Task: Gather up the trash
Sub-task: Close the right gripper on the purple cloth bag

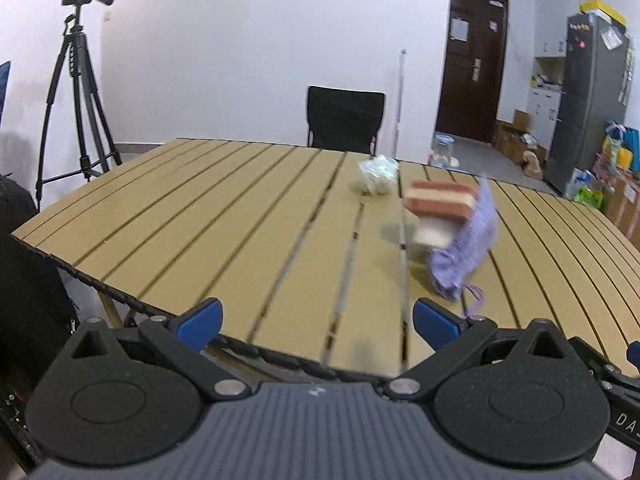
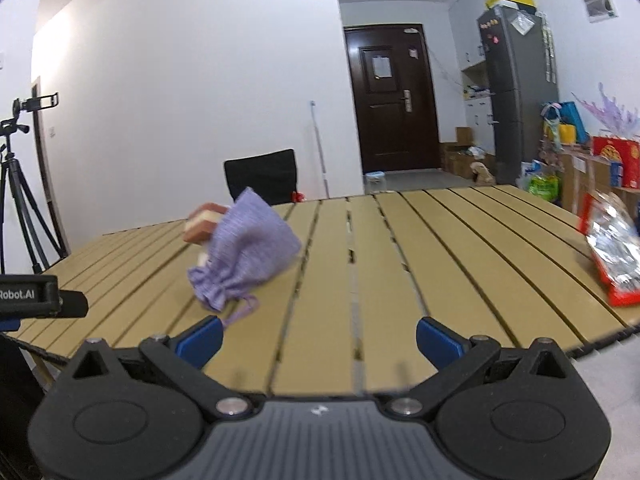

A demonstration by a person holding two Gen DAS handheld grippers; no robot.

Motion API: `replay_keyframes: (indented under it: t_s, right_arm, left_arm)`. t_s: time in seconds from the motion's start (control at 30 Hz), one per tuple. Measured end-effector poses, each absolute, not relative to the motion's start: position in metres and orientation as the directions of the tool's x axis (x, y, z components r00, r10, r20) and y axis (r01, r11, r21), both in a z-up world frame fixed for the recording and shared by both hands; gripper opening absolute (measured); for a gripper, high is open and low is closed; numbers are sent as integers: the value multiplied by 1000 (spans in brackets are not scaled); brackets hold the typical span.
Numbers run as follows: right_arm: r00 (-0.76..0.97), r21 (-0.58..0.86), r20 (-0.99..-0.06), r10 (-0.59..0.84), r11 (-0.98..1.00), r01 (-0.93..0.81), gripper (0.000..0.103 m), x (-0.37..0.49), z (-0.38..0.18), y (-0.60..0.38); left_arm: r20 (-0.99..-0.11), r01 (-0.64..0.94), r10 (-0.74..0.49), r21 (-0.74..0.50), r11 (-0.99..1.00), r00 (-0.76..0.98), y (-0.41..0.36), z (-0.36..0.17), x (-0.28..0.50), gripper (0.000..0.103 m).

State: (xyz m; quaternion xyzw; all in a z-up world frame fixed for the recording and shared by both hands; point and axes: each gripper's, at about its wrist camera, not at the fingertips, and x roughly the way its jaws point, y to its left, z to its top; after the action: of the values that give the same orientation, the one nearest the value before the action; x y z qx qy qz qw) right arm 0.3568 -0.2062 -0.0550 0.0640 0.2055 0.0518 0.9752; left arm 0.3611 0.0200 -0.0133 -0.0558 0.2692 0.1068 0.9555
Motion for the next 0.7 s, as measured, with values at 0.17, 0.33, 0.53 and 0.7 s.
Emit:
replay_keyframes:
  t_s: [0.17, 0.33, 0.53, 0.7]
  right_arm:
    - [917, 128, -371, 147, 986, -107, 103, 381, -48, -184]
    - [914, 99, -374, 161, 986, -133, 103, 409, -47, -161]
    - [916, 49, -377, 137, 991, -127, 101, 442, -48, -133]
    - [907, 35, -409, 99, 995, -93, 94, 470, -52, -119]
  left_arm:
    - [-537, -271, 196, -63, 960, 820, 39, -13, 377, 103]
    - [-532, -295, 220, -59, 954, 817, 53, -13, 391, 103]
    - [-536, -318, 234, -68, 946, 811, 66, -15, 405, 103]
    - [-527, -320, 240, -64, 945, 815, 67, -14, 414, 103]
